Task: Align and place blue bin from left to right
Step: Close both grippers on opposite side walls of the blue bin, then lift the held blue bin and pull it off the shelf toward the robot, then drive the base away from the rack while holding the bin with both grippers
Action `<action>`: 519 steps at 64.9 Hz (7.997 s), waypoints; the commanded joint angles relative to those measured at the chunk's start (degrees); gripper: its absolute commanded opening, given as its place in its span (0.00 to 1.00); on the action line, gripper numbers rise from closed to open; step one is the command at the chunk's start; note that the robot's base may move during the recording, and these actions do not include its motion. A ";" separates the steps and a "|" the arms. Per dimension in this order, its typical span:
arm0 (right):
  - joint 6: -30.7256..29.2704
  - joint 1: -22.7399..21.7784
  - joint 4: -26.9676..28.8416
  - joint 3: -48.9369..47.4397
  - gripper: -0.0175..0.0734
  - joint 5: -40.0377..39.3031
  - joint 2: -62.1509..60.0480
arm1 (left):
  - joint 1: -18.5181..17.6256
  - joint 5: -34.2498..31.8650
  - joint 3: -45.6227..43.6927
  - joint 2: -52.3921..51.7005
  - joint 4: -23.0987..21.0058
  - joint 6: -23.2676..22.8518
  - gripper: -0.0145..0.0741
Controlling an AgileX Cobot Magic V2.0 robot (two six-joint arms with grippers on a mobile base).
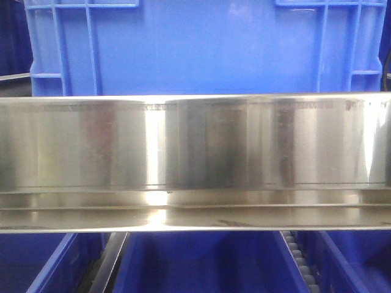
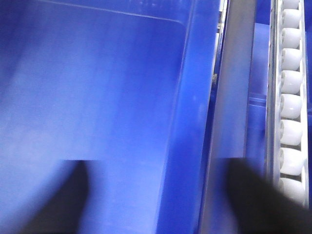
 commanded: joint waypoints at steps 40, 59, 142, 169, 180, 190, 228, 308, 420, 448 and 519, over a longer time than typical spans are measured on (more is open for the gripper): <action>-0.07 -0.09 -0.67 -1.40 0.12 0.95 -0.52 | -0.02 -0.41 -0.70 -1.98 -0.65 -0.54 0.04; -0.07 -0.09 -0.67 -5.61 0.12 0.95 -3.53 | -0.02 -0.41 -5.62 -5.32 -0.65 -0.54 0.04; -0.07 -0.09 -0.67 -15.82 0.12 0.95 -6.67 | -0.02 -0.41 -15.37 -6.15 -0.65 -0.54 0.04; -0.07 -0.09 -0.67 -15.82 0.12 0.95 -6.67 | -0.02 -1.76 -15.37 -6.15 -0.53 -0.54 0.04; -0.07 -0.09 -0.67 -15.82 0.12 0.95 -6.67 | -0.02 -1.76 -15.37 -6.15 -0.53 -0.54 0.04; -0.07 -0.09 -0.67 -15.82 0.12 0.95 -6.67 | -0.02 -1.76 -15.37 -6.15 -0.53 -0.54 0.04; -0.07 -0.09 -0.67 -15.82 0.12 0.95 -6.31 | -0.02 -1.77 -15.37 -6.11 -0.20 -0.54 0.04; -0.07 -0.09 -0.67 -15.82 0.12 -0.50 -5.60 | 0.08 -1.77 -15.37 -6.11 -0.22 -0.54 0.04; -0.07 -0.09 -0.67 -15.82 0.12 -0.50 -5.60 | 0.08 -1.77 -15.37 -6.11 -0.22 -0.54 0.04; -0.07 -0.09 -0.67 -15.82 0.12 -0.50 -5.60 | 0.08 -1.77 -15.37 -6.11 -0.22 -0.54 0.04; -0.07 -0.09 -0.67 -15.82 0.12 -0.60 -5.61 | 0.08 -1.77 -15.37 -6.11 -0.22 -0.54 0.04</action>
